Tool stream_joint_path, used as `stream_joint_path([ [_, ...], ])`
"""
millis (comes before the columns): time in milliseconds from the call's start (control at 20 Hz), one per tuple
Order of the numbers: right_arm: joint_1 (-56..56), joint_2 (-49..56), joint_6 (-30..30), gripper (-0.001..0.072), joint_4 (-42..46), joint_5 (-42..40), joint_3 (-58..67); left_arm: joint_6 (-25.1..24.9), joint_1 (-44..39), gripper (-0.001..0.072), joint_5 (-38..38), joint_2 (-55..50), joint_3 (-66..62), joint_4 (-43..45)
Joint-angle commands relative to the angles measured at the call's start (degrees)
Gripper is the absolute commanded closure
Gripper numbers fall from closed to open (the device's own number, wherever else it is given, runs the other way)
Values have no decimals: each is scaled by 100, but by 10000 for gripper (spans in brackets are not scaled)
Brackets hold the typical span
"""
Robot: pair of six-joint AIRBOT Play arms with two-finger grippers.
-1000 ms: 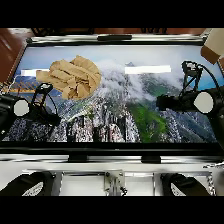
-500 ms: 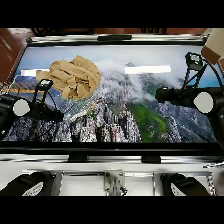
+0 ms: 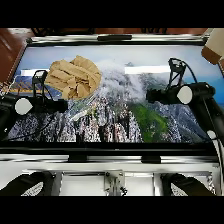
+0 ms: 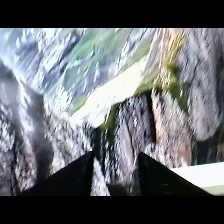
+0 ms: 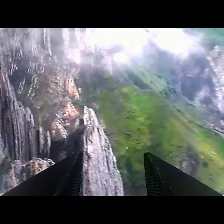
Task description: Fold the shirts.
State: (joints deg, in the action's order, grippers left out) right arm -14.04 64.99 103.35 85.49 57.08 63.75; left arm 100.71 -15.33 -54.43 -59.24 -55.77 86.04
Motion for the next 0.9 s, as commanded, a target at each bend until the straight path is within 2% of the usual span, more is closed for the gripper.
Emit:
stream_joint_path([
  [0,-7,584,-404,209,-798,-439,-2,96,20,48,1163,-339,-149,-57],
  [100,-7,787,-476,209,-1099,-557,-2,-557,52,23,1565,-651,-341,2],
  [200,-7,861,-538,209,-1178,-599,-2,-374,208,20,1578,-1130,-691,68],
  [250,-7,866,-553,209,-1178,-608,-2,-105,343,-13,1342,-1519,-1001,63],
  [400,-7,866,-555,209,-1338,-573,-2,-378,723,-13,350,-2896,-2238,74],
  [550,-9,866,-614,209,-1558,-494,-2,-404,1021,-13,-348,-3941,-3318,94],
  [650,-9,866,-664,209,-1596,-466,-2,-509,1058,-13,-400,-4347,-3630,101],
  [850,-9,866,-664,209,-1764,-396,-2,-507,1056,-13,26,-4800,-3700,116],
])
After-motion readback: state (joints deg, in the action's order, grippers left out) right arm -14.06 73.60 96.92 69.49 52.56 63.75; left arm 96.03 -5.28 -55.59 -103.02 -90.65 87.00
